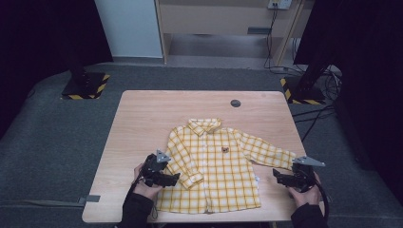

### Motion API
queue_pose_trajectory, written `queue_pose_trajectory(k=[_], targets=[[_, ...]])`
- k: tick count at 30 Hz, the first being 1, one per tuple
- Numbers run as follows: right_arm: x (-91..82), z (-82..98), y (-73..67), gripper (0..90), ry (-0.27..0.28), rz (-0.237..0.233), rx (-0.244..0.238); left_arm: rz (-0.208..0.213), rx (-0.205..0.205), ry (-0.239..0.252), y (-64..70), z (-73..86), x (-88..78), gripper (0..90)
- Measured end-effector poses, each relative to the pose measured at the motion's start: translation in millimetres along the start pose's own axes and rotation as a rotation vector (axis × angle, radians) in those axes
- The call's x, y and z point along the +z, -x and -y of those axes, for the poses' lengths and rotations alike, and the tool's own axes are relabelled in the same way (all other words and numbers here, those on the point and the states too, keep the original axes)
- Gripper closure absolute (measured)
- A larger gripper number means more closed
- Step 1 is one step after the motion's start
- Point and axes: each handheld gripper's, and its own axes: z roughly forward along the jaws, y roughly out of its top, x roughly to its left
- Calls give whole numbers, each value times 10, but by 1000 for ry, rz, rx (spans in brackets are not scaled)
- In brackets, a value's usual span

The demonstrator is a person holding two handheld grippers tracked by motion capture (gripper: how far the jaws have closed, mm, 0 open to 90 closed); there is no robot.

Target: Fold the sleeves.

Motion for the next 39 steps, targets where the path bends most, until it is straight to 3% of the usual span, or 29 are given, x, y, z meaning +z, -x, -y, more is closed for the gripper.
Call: queue_pose_trajectory(k=[6,13,18,25,39], targets=[[-54,-53,208,142,14,5,74,-45,-38,17,5,238,-144,79],[-46,-112,396,231,7,14,135,-87,-119,61,-153,411,-249,67],[37,-126,509,330,-18,38,179,-108,-148,44,-237,494,-234,76],[163,-139,536,460,-25,90,158,-122,-174,44,-313,542,-243,80],[254,-114,532,643,-21,74,164,-156,-197,21,-456,618,-224,100]])
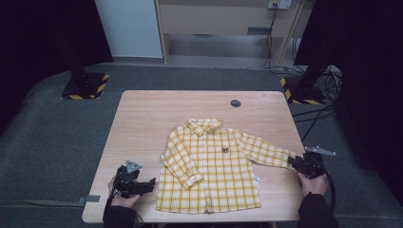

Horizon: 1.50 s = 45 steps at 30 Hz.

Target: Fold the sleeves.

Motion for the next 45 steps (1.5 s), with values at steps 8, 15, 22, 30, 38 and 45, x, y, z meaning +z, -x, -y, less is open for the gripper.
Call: queue_pose_trajectory(k=[8,15,22,30,38,45], targets=[[-34,7,-6,790,1,1,23,-9,7,1,-2,1,11,103],[-58,9,-21,869,5,16,15,-16,9,3,-7,4,13,103],[-126,-8,-46,875,35,7,13,-20,11,4,-2,5,16,103],[-355,-134,-217,876,123,-24,-41,-25,21,5,22,4,27,94],[-535,-311,-667,877,189,-93,-163,-26,22,10,31,10,30,91],[-507,-407,-1117,878,185,-175,-252,-23,25,12,38,11,33,88]])
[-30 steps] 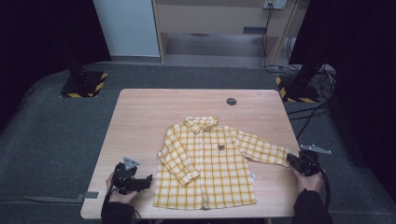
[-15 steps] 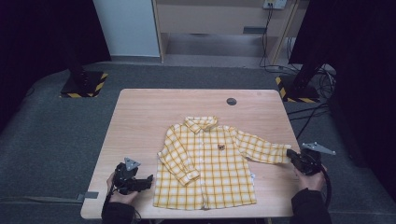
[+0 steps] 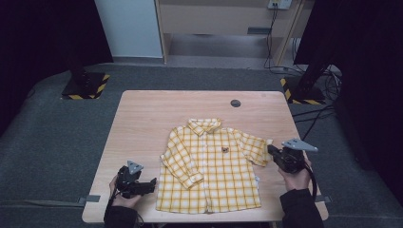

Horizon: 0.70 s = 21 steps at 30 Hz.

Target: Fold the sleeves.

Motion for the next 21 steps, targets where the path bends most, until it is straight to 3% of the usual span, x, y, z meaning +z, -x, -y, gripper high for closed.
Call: queue_pose_trajectory(k=[10,13,17,21], targets=[[276,-146,-650,877,-38,-141,-126,0,1,2,6,3,-1,87],[367,-101,-832,877,-69,-181,-166,0,0,3,7,4,0,88],[502,28,-1082,876,-149,-232,-251,0,0,3,7,3,-1,87],[550,143,-1230,876,-189,-264,-308,0,2,2,8,4,-1,88]])
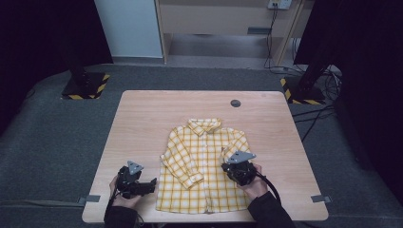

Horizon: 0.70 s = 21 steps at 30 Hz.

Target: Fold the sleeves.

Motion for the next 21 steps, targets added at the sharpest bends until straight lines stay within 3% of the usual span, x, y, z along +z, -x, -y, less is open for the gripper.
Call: queue_pose_trajectory(k=[7,10,12,15,19,21], targets=[[36,27,-128,863,-56,-65,-76,0,-1,1,1,0,1,87],[46,65,-143,687,-71,-131,-76,1,0,0,0,0,0,87],[22,87,-137,604,-65,-119,-76,1,0,1,1,0,0,88],[-63,121,-54,514,-40,-117,-35,0,0,1,1,0,1,87],[-115,232,74,481,-37,-100,50,0,-1,1,4,-1,2,86],[-95,298,83,484,-49,-96,70,0,1,0,6,-2,2,86]])
